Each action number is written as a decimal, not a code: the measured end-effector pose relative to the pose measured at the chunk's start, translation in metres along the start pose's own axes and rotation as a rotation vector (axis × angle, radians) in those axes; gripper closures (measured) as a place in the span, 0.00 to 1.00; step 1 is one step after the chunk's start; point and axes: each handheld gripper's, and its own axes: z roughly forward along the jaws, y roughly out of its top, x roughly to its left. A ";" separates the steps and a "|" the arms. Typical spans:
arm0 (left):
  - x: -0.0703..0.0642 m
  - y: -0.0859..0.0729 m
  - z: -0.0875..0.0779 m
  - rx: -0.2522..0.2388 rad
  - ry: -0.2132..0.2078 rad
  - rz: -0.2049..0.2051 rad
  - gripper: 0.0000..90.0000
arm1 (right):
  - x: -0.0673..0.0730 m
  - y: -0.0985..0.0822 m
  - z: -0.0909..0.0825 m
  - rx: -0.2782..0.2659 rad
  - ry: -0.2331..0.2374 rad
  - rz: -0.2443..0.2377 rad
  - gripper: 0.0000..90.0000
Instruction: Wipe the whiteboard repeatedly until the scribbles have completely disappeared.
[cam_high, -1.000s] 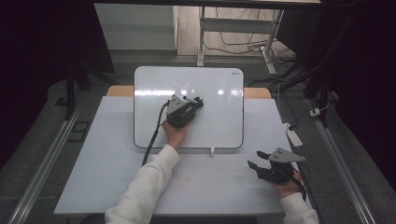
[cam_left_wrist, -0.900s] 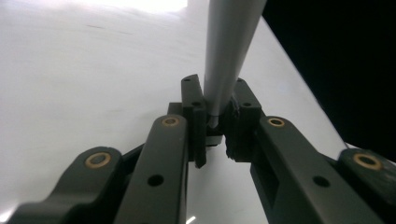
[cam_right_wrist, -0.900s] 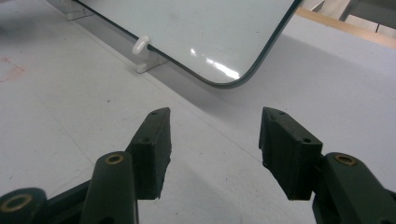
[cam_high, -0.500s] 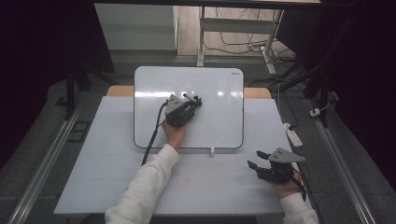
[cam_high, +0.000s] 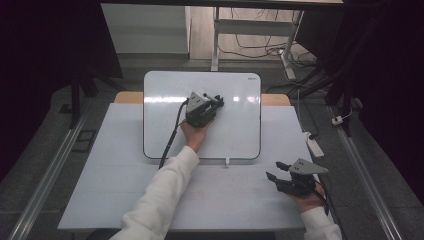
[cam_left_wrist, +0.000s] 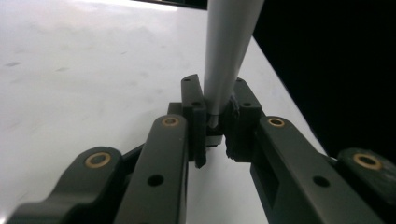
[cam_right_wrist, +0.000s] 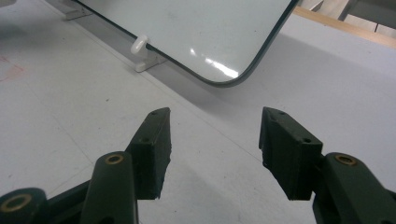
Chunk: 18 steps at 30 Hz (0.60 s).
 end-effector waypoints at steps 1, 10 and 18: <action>0.001 -0.003 -0.005 0.003 0.001 -0.003 0.88 | 0.000 0.000 0.000 -0.001 0.002 -0.003 0.49; 0.005 -0.018 -0.034 0.048 -0.010 -0.005 0.88 | 0.006 0.005 0.002 -0.002 0.005 -0.014 0.49; 0.001 -0.009 -0.065 0.088 -0.082 -0.022 0.88 | 0.010 0.011 0.006 -0.027 0.016 -0.025 0.49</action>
